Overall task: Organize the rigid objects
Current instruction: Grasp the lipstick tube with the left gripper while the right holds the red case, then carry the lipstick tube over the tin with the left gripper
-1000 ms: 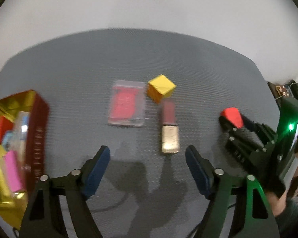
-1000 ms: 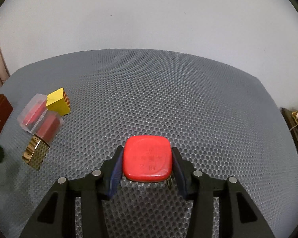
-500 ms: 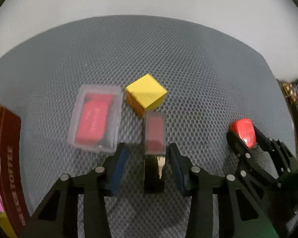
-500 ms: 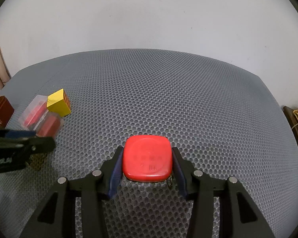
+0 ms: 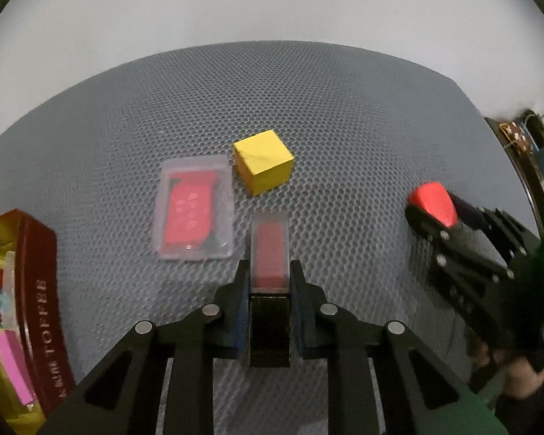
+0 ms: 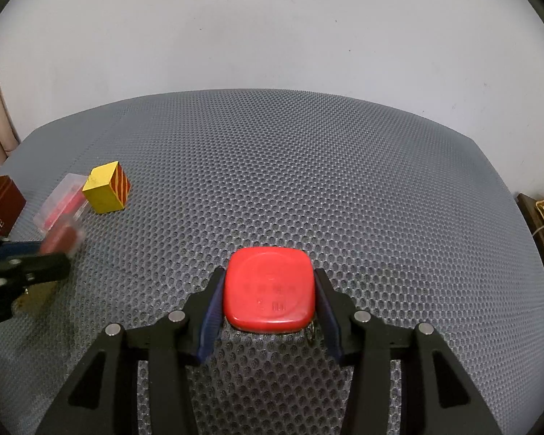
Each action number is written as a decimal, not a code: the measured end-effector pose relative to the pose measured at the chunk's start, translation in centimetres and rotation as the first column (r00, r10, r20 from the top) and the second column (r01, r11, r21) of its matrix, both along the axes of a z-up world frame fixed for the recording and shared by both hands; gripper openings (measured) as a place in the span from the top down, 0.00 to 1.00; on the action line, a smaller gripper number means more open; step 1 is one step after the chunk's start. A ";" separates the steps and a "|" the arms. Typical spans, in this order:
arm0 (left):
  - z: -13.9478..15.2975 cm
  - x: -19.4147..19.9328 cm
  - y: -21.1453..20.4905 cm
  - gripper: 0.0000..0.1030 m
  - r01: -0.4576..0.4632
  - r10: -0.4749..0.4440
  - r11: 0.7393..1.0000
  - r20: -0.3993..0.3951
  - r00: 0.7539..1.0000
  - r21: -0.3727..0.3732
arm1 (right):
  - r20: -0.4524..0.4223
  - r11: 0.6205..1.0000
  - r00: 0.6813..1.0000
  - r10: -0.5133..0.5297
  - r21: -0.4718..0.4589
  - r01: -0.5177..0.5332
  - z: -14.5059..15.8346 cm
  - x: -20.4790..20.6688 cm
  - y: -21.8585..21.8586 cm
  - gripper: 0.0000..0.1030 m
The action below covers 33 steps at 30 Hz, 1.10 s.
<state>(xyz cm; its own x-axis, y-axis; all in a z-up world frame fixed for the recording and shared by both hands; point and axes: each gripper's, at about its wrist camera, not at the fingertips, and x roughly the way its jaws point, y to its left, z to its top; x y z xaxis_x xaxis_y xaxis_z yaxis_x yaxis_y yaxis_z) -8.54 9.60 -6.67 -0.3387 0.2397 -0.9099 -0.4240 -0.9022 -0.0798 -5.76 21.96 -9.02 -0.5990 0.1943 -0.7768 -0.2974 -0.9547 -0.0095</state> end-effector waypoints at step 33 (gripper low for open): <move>7.3 0.3 -15.8 0.83 -0.291 0.290 0.957 -0.076 0.954 0.008 | 0.001 1.000 1.000 -0.003 0.003 0.003 -0.2 -0.2 -0.6 0.53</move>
<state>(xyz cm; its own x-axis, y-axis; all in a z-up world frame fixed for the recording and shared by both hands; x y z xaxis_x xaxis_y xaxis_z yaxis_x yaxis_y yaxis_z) -8.20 -6.17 0.63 -0.4613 0.1174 -0.8794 -0.1482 -0.9875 -0.0541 -5.93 21.36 -9.21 -0.5974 0.1980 -0.7771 -0.2998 -0.9539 -0.0126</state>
